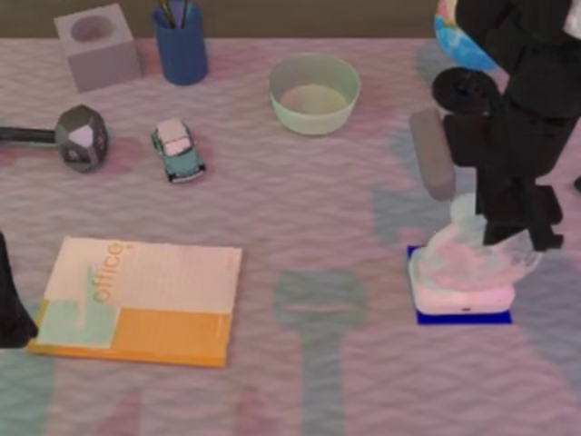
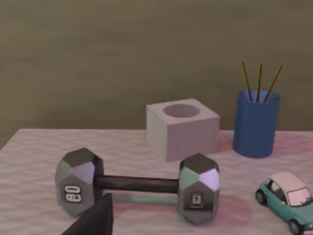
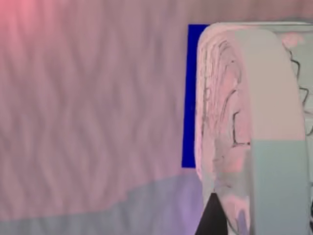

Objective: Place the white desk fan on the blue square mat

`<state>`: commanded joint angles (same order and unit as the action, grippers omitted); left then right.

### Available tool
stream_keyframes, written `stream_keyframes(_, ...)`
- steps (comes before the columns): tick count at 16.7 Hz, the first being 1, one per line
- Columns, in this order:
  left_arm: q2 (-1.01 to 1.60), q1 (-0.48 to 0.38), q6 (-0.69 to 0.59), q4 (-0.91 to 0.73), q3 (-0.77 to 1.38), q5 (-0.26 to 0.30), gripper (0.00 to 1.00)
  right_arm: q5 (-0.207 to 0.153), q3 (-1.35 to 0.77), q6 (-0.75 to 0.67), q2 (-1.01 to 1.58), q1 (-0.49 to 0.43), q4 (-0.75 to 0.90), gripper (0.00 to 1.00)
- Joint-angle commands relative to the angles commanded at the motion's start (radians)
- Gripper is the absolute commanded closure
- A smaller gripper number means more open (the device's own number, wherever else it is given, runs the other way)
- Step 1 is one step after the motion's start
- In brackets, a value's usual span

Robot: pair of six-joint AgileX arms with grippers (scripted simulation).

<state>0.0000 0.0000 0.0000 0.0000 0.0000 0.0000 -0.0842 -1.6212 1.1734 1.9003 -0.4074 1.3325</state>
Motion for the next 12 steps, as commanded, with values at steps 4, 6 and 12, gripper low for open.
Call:
stream_keyframes(4, 0.0, 0.0, 0.0, 0.0, 0.0, 0.0, 0.0, 0.0, 0.0, 0.0, 0.0, 0.0, 0.0, 0.17)
stream_keyframes(6, 0.0, 0.0, 0.0, 0.0, 0.0, 0.0, 0.0, 0.0, 0.0, 0.0, 0.0, 0.0, 0.0, 0.02)
stream_keyframes(12, 0.0, 0.0, 0.0, 0.0, 0.0, 0.0, 0.0, 0.0, 0.0, 0.0, 0.0, 0.0, 0.0, 0.0)
